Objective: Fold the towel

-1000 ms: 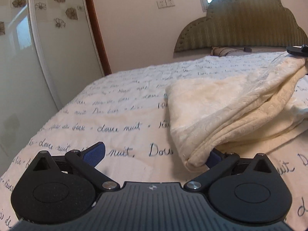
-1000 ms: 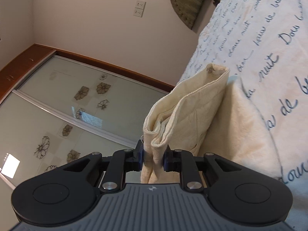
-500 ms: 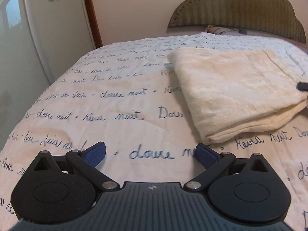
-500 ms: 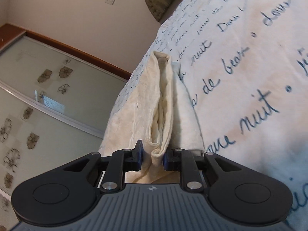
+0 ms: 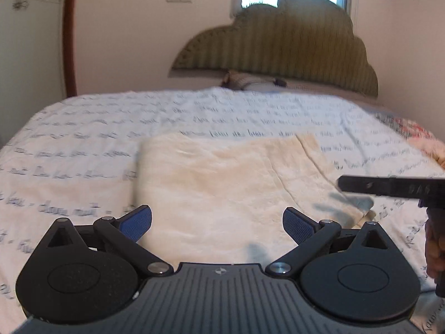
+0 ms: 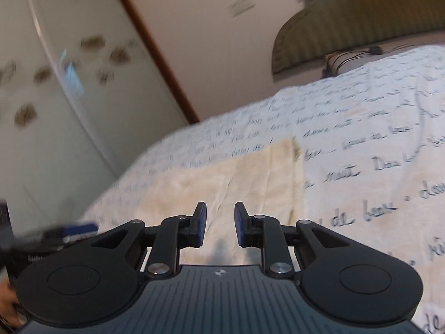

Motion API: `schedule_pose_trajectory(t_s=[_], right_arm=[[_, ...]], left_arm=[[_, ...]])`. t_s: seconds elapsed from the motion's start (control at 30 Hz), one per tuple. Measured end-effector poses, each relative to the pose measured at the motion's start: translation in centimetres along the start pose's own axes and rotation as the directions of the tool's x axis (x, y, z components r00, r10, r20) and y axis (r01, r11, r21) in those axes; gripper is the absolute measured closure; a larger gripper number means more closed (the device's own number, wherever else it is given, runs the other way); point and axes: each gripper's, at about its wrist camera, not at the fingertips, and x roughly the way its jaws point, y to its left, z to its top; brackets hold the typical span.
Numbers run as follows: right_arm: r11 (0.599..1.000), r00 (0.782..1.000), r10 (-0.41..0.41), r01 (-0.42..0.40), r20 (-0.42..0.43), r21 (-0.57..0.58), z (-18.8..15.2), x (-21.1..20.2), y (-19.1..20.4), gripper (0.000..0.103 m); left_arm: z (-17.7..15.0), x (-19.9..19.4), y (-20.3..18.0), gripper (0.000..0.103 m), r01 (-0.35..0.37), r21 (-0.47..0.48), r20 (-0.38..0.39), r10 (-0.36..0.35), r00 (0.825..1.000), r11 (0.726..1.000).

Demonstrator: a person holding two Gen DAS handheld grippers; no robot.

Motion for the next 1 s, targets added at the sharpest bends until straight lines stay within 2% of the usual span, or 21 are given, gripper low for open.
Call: schedule_pose_trajectory(t_s=[0.07,0.13,0.17,0.3,0.37,0.5,0.6,0.73,0.83,1.0], right_arm=[[0.992,0.995,-0.085,0.079,-0.056,-0.100,-0.7,2.0,0.1,0.083],[0.990,0.993,-0.094,0.085,-0.073,-0.108,-0.8,2.3,-0.2,0.083],[0.991,0.993,-0.093,0.086,-0.069,-0.106,-0.5,2.0,0.1,0.083],[0.962,0.991,-0.132,0.123,-0.023,-0.244,1.6,2.1,1.8,0.082],[0.948,0.988,-0.147,0.129,-0.042,-0.290,3.1,3.9,2.0,0.082],[0.932,0.968,-0.216,0.165,-0.127,-0.324,4.2,8.4,0.7,0.083],[0.935,0.965,-0.218,0.162,-0.149,-0.317,3.9,9.8,-0.1,0.083],[0.938,0.969,-0.225,0.187,-0.102,-0.293,3.5,8.0,0.7,0.082],[0.952,0.982,-0.173,0.147,-0.077,-0.268,2.6,5.4,1.6,0.082],[0.932,0.981,-0.170,0.129,-0.092,-0.338,0.9,3.4,3.3,0.082]], left_arm=[[-0.4,2.9,-0.3,0.001,-0.027,-0.004,-0.054,0.026,0.998,1.000],[-1.0,4.9,0.0,0.000,-0.082,-0.009,-0.100,0.081,0.992,0.997],[-1.1,4.9,0.1,0.000,-0.087,-0.019,-0.093,0.085,0.992,0.996],[0.5,4.9,0.9,0.001,-0.070,-0.037,-0.086,0.067,0.994,0.997],[1.9,5.5,1.4,0.001,-0.111,-0.036,-0.091,0.107,0.990,0.993],[3.6,8.1,2.3,0.001,-0.175,-0.015,-0.132,0.172,0.976,0.984],[3.4,9.8,2.9,0.000,-0.179,-0.022,-0.172,0.173,0.970,0.984],[3.1,9.9,3.8,0.000,-0.165,-0.067,-0.175,0.151,0.973,0.984],[3.0,9.7,3.7,0.000,-0.169,-0.061,-0.172,0.157,0.972,0.984],[2.8,9.3,3.2,0.000,-0.187,-0.051,-0.168,0.176,0.970,0.981]])
